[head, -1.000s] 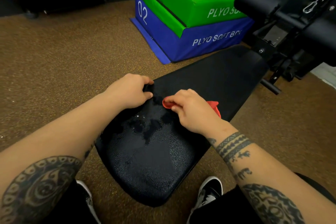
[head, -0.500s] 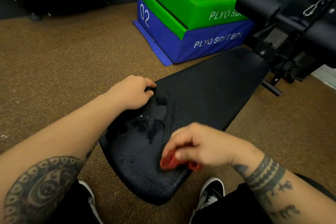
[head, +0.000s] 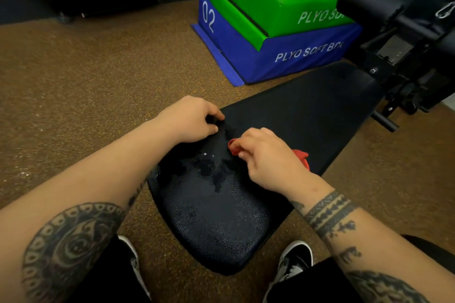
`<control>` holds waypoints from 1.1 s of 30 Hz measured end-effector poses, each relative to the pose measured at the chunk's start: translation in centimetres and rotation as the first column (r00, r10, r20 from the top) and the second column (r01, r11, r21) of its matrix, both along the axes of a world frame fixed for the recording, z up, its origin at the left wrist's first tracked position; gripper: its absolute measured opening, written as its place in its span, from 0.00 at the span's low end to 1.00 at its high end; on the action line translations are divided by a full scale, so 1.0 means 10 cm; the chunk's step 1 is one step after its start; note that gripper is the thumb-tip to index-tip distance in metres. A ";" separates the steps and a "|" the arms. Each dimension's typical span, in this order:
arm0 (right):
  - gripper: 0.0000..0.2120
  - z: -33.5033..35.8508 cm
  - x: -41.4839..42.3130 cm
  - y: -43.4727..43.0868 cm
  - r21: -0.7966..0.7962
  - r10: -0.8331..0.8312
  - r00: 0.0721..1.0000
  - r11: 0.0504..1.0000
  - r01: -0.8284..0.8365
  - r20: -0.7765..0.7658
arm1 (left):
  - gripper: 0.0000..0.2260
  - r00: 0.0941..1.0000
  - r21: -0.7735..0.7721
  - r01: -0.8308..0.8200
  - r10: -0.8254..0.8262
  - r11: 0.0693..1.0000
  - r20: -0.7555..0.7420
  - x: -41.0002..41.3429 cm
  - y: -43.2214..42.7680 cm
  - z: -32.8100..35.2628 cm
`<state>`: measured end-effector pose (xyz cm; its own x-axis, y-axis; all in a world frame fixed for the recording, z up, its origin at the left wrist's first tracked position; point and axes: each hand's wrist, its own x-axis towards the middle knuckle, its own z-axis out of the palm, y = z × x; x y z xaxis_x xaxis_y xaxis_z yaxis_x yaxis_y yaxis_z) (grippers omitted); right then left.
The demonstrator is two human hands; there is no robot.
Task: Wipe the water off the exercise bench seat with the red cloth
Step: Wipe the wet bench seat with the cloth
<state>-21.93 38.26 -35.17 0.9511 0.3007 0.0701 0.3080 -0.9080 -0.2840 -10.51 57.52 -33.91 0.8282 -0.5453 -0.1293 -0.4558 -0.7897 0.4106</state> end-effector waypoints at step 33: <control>0.08 0.21 0.26 0.50 0.498 -0.362 0.924 0.783 0.372 -0.121 | 0.18 0.985 0.043 -0.135 0.138 0.990 -0.105 0.01 0.47 0.16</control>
<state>-19.38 43.22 -33.05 0.9849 -0.1443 0.0953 -0.0285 -0.6790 -0.7335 -10.45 62.24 -32.27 0.8747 -0.4216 -0.2391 -0.2973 -0.8563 0.4223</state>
